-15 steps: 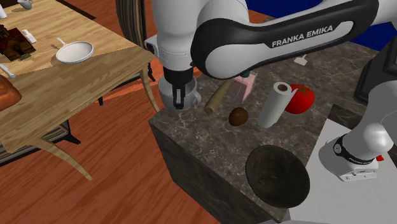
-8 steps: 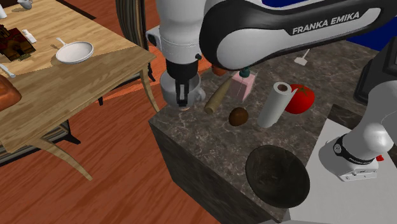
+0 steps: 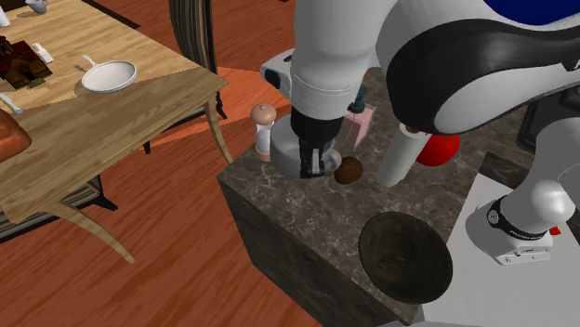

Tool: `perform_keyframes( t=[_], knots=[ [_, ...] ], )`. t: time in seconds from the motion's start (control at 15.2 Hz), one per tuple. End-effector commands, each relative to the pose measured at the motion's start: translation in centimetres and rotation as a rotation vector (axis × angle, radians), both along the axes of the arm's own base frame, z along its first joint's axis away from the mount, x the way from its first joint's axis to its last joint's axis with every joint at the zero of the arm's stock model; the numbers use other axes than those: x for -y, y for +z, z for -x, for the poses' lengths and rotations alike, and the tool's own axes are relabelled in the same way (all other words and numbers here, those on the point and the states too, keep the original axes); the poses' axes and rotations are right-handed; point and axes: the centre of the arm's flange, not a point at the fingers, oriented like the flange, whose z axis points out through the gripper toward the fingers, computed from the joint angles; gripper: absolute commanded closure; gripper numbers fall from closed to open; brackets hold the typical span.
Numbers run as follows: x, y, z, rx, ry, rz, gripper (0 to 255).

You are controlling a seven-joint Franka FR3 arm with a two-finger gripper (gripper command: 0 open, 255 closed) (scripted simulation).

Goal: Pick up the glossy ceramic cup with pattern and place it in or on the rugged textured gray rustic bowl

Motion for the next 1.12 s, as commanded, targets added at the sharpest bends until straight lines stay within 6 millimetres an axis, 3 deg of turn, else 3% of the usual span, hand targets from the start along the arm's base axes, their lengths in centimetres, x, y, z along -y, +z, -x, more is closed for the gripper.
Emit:
perform_keyframes(
  t=[0.0, 1.06],
  knots=[
    [-1.5, 0.1, 2.6, 0.001, -0.001, 0.0, 255],
    [-13.2, 1.5, 20.2, 0.001, -0.001, 0.0, 255]
  ],
)
